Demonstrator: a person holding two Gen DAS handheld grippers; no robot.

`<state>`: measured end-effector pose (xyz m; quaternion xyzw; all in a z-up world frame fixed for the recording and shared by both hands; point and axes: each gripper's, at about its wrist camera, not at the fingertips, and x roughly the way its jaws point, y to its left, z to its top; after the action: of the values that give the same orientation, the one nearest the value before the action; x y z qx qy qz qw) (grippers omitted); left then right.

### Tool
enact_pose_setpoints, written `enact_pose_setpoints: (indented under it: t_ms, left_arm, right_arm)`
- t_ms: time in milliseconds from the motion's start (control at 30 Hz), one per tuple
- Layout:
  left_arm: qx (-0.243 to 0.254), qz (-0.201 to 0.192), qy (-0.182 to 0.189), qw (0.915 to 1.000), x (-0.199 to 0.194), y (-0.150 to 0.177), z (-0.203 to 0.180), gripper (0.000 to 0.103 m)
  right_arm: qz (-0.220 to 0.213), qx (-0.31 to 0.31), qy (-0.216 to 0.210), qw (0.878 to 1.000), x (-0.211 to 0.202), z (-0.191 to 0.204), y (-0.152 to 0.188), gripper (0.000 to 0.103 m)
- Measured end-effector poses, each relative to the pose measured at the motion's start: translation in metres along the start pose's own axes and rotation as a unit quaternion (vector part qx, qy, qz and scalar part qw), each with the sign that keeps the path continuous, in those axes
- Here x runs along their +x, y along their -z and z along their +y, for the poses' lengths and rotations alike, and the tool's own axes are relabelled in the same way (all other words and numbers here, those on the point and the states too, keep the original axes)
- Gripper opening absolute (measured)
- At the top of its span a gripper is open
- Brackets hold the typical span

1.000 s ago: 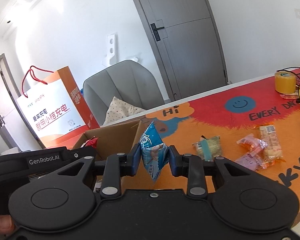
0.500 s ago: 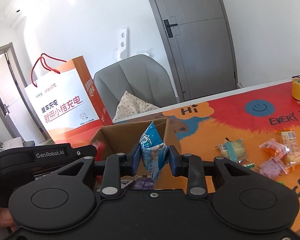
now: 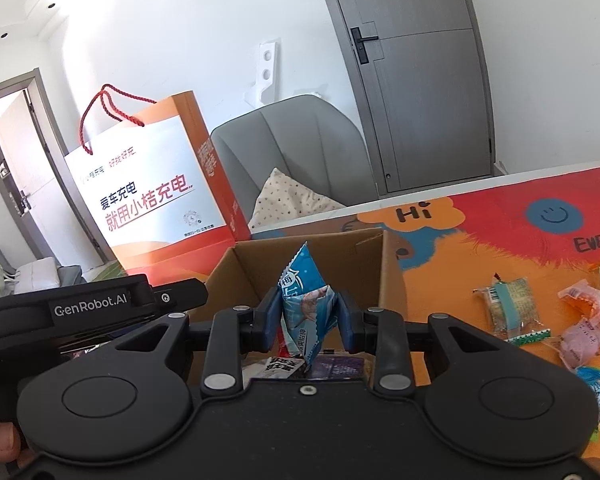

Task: Organize snacks
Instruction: 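Carry the red bar in the left gripper to the box while the right gripper carries the blue packet, then open both grippers over the box, releasing the red bar and blue packet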

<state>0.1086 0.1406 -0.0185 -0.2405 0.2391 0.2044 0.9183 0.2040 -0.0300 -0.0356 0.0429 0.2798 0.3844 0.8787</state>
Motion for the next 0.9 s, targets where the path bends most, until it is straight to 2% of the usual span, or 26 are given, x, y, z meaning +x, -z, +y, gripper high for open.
enact_pose_setpoints:
  t_ms: [67, 233, 500, 633, 833, 900]
  left_arm:
    - [0.0, -0.002, -0.001, 1.0, -0.003, 0.0, 0.001, 0.054]
    - [0.002, -0.006, -0.003, 1.0, -0.01, -0.002, 0.007, 0.057]
    - [-0.012, -0.008, -0.025, 0.9996, -0.012, -0.008, 0.026, 0.066]
    - [-0.027, -0.002, -0.032, 0.9991, -0.008, -0.009, 0.037, 0.072]
    - [-0.025, 0.002, -0.034, 0.9991, -0.005, -0.005, 0.03, 0.078]
    - [-0.023, 0.003, -0.032, 0.9992, -0.004, -0.004, 0.025, 0.079]
  right_arm:
    - [0.001, -0.002, -0.002, 1.0, 0.002, 0.003, -0.001, 0.031]
    - [0.002, -0.002, -0.01, 1.0, 0.008, 0.009, -0.005, 0.031]
    - [0.01, -0.008, -0.028, 1.0, 0.023, 0.027, -0.009, 0.031]
    - [0.028, -0.004, -0.048, 0.998, 0.03, 0.03, -0.008, 0.034]
    - [0.032, 0.006, -0.031, 0.999, 0.024, 0.018, -0.005, 0.035]
    - [0.03, 0.009, -0.025, 0.999, 0.019, 0.014, -0.004, 0.038]
